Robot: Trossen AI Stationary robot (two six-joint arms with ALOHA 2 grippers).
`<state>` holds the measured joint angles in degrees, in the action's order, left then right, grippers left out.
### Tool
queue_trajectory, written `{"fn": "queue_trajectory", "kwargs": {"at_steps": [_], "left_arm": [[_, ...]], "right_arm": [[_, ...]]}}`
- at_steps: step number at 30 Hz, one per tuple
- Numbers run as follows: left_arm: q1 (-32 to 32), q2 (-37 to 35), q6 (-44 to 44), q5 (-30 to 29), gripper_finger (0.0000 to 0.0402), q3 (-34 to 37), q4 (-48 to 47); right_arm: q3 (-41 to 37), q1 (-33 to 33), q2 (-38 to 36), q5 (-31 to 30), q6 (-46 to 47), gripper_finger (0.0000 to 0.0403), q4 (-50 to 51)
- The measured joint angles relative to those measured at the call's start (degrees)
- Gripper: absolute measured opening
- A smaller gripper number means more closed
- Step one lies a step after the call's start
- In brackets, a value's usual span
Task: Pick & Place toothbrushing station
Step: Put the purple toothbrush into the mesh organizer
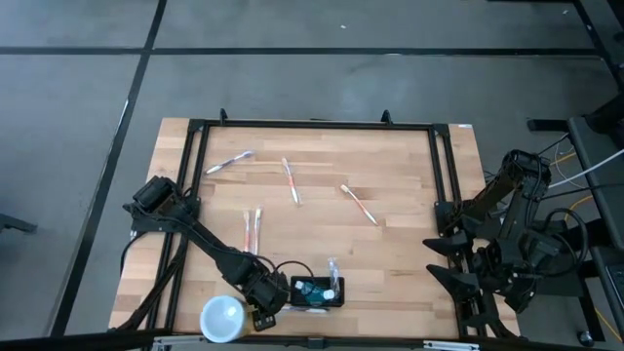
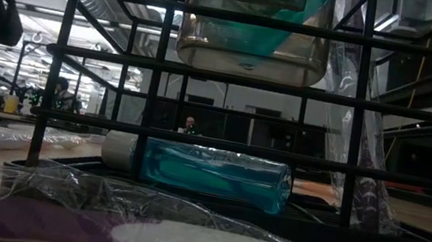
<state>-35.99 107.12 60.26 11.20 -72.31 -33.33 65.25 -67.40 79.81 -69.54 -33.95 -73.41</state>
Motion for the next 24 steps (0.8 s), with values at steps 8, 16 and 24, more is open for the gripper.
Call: {"fn": "queue_trajectory", "kwargs": {"at_steps": [8, 16, 24], "left_arm": [[-0.91, 2.82, -0.67, -3.69, 0.0219, 0.0, 3.29], [-2.91, 3.0, -0.45, -10.23, 0.0219, -0.02, 3.01], [-3.75, 3.9, 0.15, -10.65, 0.0219, -0.04, 2.64]], "right_arm": [[0.0, 0.0, 0.0, 0.02, 1.42, 0.0235, -0.07], [0.0, 0.0, 0.0, 0.11, 2.58, 0.0235, 0.02], [0.0, 0.0, 0.0, 0.11, 2.49, 0.0235, -0.04]]}}
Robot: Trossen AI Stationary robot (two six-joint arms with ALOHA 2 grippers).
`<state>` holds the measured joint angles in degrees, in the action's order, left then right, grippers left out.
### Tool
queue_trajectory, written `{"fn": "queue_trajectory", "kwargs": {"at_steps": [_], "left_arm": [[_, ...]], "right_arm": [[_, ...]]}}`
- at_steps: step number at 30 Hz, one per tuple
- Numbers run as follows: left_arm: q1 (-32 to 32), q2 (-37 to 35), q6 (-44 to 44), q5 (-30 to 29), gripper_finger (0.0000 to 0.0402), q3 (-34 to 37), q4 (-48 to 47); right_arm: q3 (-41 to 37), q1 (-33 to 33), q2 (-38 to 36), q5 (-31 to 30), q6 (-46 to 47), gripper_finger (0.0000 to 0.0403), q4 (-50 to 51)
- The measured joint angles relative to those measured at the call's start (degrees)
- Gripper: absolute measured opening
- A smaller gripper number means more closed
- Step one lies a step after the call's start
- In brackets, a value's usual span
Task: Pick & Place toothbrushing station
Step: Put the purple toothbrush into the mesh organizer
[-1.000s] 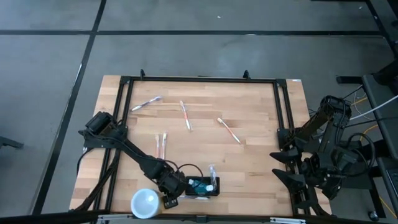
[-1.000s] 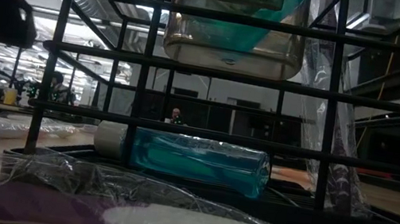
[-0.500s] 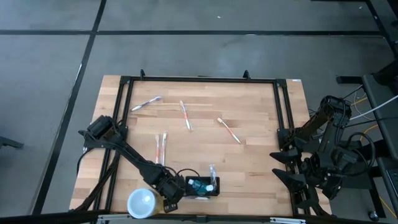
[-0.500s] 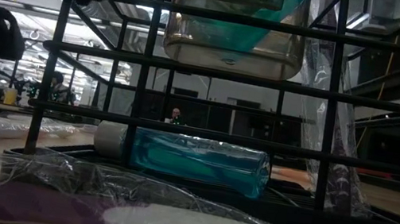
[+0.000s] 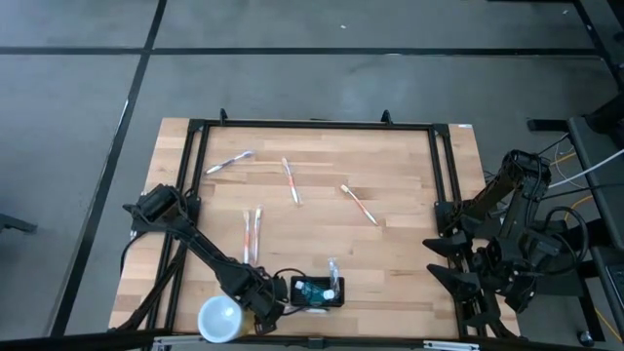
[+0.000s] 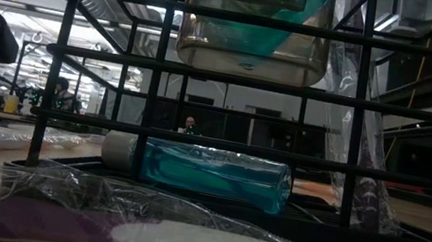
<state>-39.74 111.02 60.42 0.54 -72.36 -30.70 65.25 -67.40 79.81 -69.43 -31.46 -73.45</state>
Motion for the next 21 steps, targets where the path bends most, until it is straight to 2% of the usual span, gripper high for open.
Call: {"fn": "queue_trajectory", "kwargs": {"at_steps": [5, 13, 17, 21], "left_arm": [[-0.03, 0.0, 0.53, 0.04, 0.0212, 0.0, -1.65], [-0.09, 0.0, 0.17, 0.45, 0.0169, 0.0, -1.6], [-0.09, 0.0, -0.59, 0.81, 0.0116, 0.0, -0.98], [-0.09, 0.0, -0.97, 1.43, 0.0035, 0.0, -0.77]], "right_arm": [[0.0, 0.0, 0.0, 0.35, 0.17, 0.0235, -0.09], [0.0, 0.0, 0.0, 1.36, 0.2, 0.0235, -0.09], [0.0, 0.0, 0.0, 1.51, 0.25, 0.0235, -0.09], [0.0, 0.0, 0.0, 1.51, 0.37, 0.0235, -0.09]]}}
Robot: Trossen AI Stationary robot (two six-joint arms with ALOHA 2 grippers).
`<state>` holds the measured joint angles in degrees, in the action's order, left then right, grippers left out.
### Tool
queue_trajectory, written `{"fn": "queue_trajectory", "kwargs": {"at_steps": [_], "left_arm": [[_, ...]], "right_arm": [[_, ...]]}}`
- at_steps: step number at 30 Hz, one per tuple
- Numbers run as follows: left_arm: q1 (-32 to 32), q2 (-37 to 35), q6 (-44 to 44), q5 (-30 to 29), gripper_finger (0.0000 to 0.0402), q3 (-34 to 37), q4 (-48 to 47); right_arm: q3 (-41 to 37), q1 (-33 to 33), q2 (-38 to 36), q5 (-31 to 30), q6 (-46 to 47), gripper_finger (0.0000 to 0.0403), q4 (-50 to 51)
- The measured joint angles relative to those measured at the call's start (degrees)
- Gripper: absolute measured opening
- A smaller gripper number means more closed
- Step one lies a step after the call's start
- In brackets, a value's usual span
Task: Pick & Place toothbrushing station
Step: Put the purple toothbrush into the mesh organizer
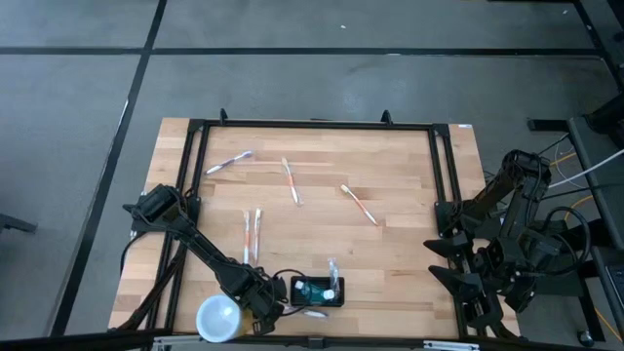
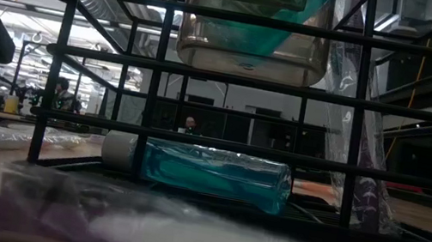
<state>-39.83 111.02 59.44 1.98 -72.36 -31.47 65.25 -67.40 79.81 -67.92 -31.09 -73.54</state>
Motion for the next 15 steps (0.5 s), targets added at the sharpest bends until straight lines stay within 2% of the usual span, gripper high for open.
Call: {"fn": "queue_trajectory", "kwargs": {"at_steps": [1, 4, 15], "left_arm": [[0.01, 0.0, -0.04, 0.14, 0.0018, 0.0, 0.02], [0.02, 0.0, -0.05, 0.88, 0.0005, 0.0, -0.02], [0.02, -2.73, 0.4, 0.08, 0.0002, 0.0, -0.87]], "right_arm": [[0.0, 0.0, 0.0, 0.02, 0.0, 0.0235, 0.0], [0.0, 0.0, 0.0, 0.02, 0.0, 0.0235, 0.0], [0.0, 0.28, 0.02, 1.75, 0.3, 0.0235, 0.0]]}}
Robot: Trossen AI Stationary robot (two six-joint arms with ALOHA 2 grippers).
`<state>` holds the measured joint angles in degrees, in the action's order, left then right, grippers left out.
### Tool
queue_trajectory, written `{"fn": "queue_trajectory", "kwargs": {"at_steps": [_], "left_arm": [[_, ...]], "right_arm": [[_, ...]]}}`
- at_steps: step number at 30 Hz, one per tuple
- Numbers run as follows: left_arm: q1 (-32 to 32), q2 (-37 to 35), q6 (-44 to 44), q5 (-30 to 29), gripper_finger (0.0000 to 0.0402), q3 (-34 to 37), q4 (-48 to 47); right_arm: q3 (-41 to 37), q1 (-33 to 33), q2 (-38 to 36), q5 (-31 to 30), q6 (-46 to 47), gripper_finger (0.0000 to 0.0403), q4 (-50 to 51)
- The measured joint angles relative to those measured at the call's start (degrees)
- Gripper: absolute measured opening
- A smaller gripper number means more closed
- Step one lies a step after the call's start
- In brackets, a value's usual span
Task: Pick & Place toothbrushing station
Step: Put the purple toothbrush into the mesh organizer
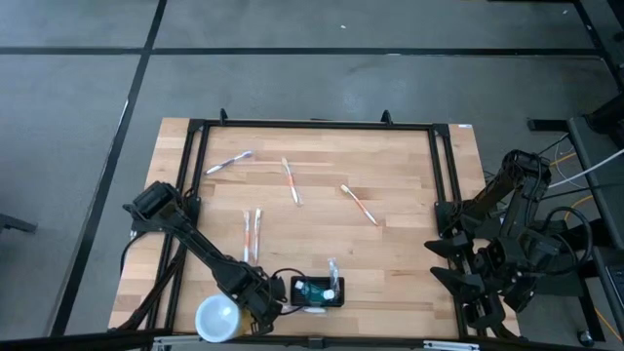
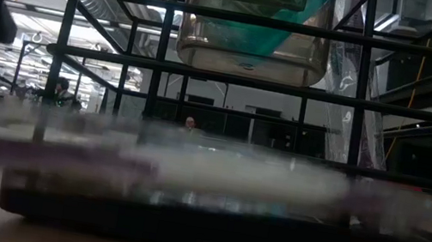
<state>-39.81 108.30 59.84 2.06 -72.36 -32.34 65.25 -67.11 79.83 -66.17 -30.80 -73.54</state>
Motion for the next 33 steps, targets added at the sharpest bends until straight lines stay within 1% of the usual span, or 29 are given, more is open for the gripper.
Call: {"fn": "queue_trajectory", "kwargs": {"at_steps": [4, 7, 11, 16, 19, 22, 24, 27, 30, 33], "left_arm": [[0.0, -2.98, -0.2, -1.25, 0.0002, 0.0, -2.03], [0.0, -5.37, -1.57, -1.26, 0.0002, 0.0, -3.99], [0.04, -8.51, -3.45, -0.83, 0.0002, 0.0, -9.51], [0.3, -11.38, -8.49, 2.01, 0.0002, 0.0, -17.55], [0.65, -13.03, -10.76, 1.42, 0.0001, 0.0, -21.21], [1.59, -14.73, -11.62, -2.66, 0.0001, 0.0, -25.08], [2.47, -15.85, -11.74, -6.63, 0.0001, -0.02, -27.48], [3.78, -16.95, -12.19, -14.27, 0.0001, -1.46, -31.97], [5.14, -17.08, -13.08, -23.0, 0.0001, -4.44, -37.68], [6.38, -17.08, -14.65, -30.32, 0.0001, -7.01, -39.47]], "right_arm": [[0.0, 0.0, 0.0, 0.08, -0.44, 0.0235, 0.0], [0.0, 0.0, 0.0, 1.63, -1.57, 0.0235, -0.01], [0.0, 0.0, 0.0, 2.73, -2.73, 0.0235, 0.0], [0.0, 0.26, 0.0, 2.78, -2.95, 0.0235, 0.01], [0.0, 0.35, 0.0, 2.75, -3.14, 0.0235, 0.22], [0.0, 0.35, 0.02, 2.75, -4.02, 0.0235, 0.24], [0.0, 0.37, 0.02, 2.71, -4.41, 0.0235, 0.28], [0.0, 0.43, 0.02, 2.54, -4.79, 0.0235, 0.26], [0.0, 0.76, 0.02, 1.43, -4.65, 0.0235, 0.32], [0.0, 1.14, 0.02, 0.76, -4.58, 0.0235, 0.31]]}}
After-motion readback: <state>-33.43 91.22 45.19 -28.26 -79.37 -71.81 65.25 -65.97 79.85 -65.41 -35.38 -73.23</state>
